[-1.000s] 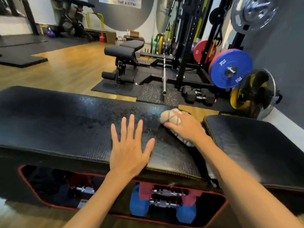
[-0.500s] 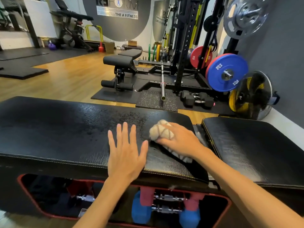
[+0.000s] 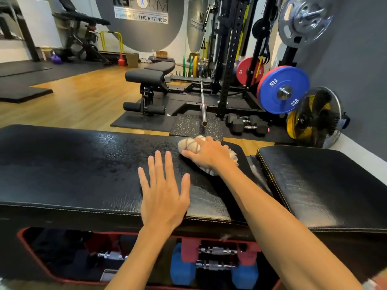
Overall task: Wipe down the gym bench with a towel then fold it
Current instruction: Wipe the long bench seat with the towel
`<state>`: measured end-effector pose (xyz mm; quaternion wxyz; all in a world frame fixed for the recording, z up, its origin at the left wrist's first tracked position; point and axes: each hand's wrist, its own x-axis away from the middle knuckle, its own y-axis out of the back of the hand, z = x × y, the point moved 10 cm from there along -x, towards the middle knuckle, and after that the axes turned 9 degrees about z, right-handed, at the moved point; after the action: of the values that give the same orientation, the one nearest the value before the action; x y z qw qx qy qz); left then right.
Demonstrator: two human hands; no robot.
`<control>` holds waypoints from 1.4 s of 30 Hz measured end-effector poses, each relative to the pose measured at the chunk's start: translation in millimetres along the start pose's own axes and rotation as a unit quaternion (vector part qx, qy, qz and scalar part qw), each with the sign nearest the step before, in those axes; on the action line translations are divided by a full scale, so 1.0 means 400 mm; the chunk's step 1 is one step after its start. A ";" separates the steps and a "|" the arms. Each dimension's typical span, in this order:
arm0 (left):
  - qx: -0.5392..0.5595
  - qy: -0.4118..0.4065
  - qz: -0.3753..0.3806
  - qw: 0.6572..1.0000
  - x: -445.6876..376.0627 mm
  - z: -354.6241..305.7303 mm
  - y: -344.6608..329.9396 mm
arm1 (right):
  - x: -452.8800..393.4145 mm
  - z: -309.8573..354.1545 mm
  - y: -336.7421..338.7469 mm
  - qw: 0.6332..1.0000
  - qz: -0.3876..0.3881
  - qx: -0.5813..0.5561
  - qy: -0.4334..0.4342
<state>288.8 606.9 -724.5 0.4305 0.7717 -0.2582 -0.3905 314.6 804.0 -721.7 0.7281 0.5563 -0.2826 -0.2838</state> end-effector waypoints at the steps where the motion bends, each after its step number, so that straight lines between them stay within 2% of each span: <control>1: 0.008 0.004 -0.004 1.000 0.001 0.001 0.003 | 0.003 0.024 -0.001 1.000 0.002 -0.001 0.003; 7: 0.013 0.016 -0.028 0.999 0.011 0.007 0.016 | 0.115 0.154 -0.043 0.997 -0.018 0.021 0.075; 11: 0.023 0.010 -0.028 0.999 0.009 0.006 0.015 | 0.198 0.153 -0.072 0.991 -0.037 0.059 0.111; 17: -0.003 0.016 -0.028 0.999 0.009 0.011 0.011 | 0.244 -0.020 -0.017 0.998 -0.062 0.014 0.020; 22: -0.008 0.009 -0.031 0.999 0.012 0.005 0.014 | 0.149 -0.180 0.008 0.994 -0.060 -0.044 -0.077; 25: -0.023 0.008 -0.028 0.999 0.015 -0.005 0.017 | 0.057 -0.197 0.017 0.992 -0.075 -0.079 -0.070; 33: 0.016 -0.035 -0.048 0.998 0.018 -0.017 0.030 | -0.072 0.024 0.015 0.999 -0.029 -0.014 -0.010; 38: 0.042 -0.049 -0.077 0.995 0.024 -0.021 0.051 | 0.027 0.205 -0.045 0.995 -0.001 0.016 0.095; 42: 0.051 -0.024 -0.048 0.997 0.014 0.019 0.042 | 0.133 0.221 -0.064 0.990 0.019 0.017 0.136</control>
<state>284.5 591.1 -714.7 0.3648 0.7944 -0.2506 -0.4160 284.1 702.2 -721.9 0.7555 0.5965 -0.1964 -0.1867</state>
